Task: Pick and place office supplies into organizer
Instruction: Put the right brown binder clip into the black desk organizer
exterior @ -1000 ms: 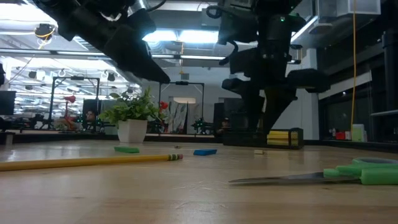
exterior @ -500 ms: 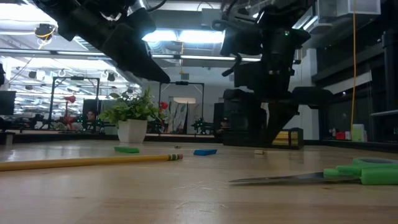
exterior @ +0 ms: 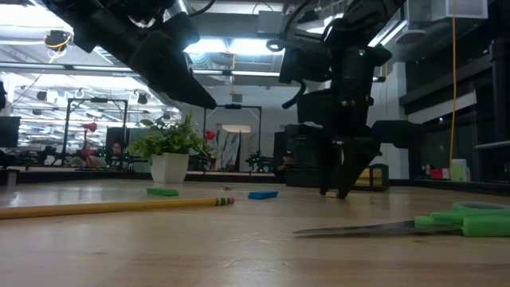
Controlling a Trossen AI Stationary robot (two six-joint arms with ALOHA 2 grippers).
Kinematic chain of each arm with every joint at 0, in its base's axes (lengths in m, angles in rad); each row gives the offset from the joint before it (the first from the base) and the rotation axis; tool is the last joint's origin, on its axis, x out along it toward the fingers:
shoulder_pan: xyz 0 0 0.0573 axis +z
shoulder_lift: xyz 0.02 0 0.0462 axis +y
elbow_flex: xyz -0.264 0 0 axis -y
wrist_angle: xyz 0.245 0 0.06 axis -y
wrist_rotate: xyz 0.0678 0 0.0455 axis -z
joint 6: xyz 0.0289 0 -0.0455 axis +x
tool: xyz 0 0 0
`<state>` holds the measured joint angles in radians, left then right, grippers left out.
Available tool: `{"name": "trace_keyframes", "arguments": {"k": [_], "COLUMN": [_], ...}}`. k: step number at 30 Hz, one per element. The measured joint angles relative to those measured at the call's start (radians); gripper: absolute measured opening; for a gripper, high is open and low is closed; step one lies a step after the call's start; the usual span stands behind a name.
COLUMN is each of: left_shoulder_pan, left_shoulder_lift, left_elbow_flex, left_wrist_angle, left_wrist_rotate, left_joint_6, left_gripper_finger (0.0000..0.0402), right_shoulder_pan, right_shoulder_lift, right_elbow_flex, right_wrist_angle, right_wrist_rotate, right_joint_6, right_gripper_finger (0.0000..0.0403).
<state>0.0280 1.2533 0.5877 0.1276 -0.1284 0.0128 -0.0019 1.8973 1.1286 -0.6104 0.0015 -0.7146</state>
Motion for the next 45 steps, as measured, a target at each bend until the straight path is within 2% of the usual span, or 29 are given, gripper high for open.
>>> {"name": "trace_keyframes", "arguments": {"k": [11, 15, 26, 35, 45], "left_shoulder_pan": [0.000, 0.000, 0.000, 0.000, 0.000], "left_shoulder_lift": [0.000, 0.000, 0.000, 0.000, 0.000], "left_elbow_flex": [0.000, 0.000, 0.000, 0.000, 0.000], "left_wrist_angle": [0.002, 0.002, 0.003, 0.003, 0.003], "left_wrist_rotate": [0.000, 0.000, -0.006, -0.007, -0.007], "left_joint_6": [-0.001, -0.003, -0.002, 0.000, 0.001], "left_gripper_finger": [0.0114, 0.0114, 0.0114, 0.0114, 0.0114], "right_shoulder_pan": [-0.050, -0.068, -0.080, -0.081, -0.085], "right_shoulder_lift": [0.003, 0.004, 0.005, 0.010, 0.011], "right_elbow_flex": [0.000, -0.001, -0.002, 0.036, 0.083], "right_wrist_angle": [-0.023, -0.026, -0.032, -0.044, -0.059], "right_wrist_rotate": [-0.089, -0.109, -0.102, -0.073, -0.047], "right_joint_6": [-0.001, -0.001, 0.004, 0.100, 0.134], "right_gripper_finger": [0.0131, 0.0119, 0.0069, 0.0078, 0.0080]}}
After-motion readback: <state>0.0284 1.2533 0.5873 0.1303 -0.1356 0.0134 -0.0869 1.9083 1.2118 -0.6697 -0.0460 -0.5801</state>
